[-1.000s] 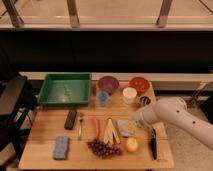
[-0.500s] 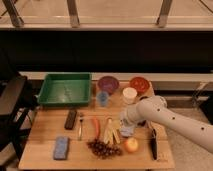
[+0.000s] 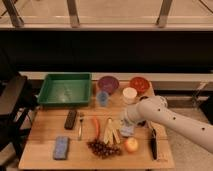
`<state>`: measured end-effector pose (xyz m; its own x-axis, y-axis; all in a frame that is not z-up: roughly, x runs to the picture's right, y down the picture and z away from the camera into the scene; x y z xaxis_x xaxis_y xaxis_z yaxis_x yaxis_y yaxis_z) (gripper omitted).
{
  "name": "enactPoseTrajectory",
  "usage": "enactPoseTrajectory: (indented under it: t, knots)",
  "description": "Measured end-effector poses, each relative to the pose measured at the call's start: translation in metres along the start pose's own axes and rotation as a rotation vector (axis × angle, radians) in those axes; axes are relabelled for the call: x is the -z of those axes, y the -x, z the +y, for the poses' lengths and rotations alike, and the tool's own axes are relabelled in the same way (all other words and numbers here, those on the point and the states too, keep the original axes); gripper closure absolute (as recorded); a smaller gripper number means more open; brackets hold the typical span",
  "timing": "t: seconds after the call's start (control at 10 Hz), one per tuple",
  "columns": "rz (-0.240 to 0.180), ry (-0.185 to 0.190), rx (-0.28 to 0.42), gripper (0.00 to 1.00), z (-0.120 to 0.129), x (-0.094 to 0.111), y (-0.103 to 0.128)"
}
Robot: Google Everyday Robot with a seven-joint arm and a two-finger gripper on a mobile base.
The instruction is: Place eraser in red bowl
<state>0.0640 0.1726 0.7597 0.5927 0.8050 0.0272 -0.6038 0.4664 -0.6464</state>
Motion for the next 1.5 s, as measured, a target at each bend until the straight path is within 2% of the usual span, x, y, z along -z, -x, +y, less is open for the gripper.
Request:
enactPoseTrajectory:
  t: [0.2, 0.4, 0.6, 0.8, 1.2, 1.5]
  knots:
    - [-0.033, 0.007, 0.041, 0.35, 0.007, 0.003, 0.013]
    - [-0.066, 0.026, 0.081, 0.35, 0.023, -0.008, 0.035]
    - [-0.108, 0.068, 0.115, 0.35, 0.045, -0.029, 0.065]
    - [-0.149, 0.105, 0.136, 0.35, 0.058, -0.045, 0.084]
    - [-0.232, 0.171, 0.162, 0.35, 0.076, -0.065, 0.106]
    - [-0.263, 0.204, 0.194, 0.35, 0.099, -0.082, 0.128]
